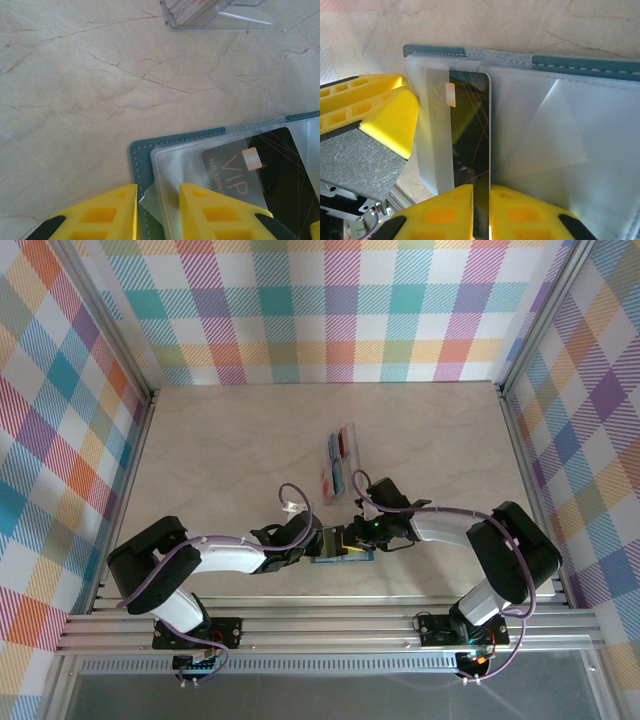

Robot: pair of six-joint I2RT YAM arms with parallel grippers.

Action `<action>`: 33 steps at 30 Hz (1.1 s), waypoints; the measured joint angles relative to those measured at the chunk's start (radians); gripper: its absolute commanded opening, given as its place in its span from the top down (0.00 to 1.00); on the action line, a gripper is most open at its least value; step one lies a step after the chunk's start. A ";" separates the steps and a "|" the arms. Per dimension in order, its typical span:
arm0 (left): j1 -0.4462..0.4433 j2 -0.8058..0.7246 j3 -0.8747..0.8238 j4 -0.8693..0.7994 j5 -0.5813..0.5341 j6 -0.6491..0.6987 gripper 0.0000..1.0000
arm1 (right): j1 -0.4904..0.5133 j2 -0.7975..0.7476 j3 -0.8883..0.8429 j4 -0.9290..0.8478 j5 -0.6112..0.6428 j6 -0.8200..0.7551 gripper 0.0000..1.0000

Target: Put the credit cards into the card holder

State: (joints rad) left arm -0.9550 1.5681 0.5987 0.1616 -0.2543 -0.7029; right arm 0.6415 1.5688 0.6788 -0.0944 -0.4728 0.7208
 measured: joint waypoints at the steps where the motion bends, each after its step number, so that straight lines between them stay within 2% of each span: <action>1: 0.000 0.000 0.000 0.000 0.001 0.000 0.73 | 0.000 0.004 0.000 0.003 -0.002 0.000 0.98; 18: 0.000 0.008 0.000 0.014 0.005 -0.005 0.72 | 0.030 0.065 0.032 0.033 -0.027 0.005 1.00; 26: 0.000 -0.032 -0.019 -0.012 0.008 -0.011 0.66 | 0.031 0.084 0.038 0.033 -0.026 0.003 1.00; 29: -0.003 -0.082 -0.034 -0.064 0.040 -0.011 0.67 | 0.040 0.085 0.043 0.043 -0.026 0.002 1.00; 33: -0.008 -0.131 -0.052 -0.116 0.067 -0.010 0.72 | 0.043 0.087 0.052 0.052 -0.025 -0.004 1.00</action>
State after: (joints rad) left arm -0.9627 1.4368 0.5465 0.0452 -0.1875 -0.7132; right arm 0.6849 1.6554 0.7307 -0.0425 -0.4980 0.7170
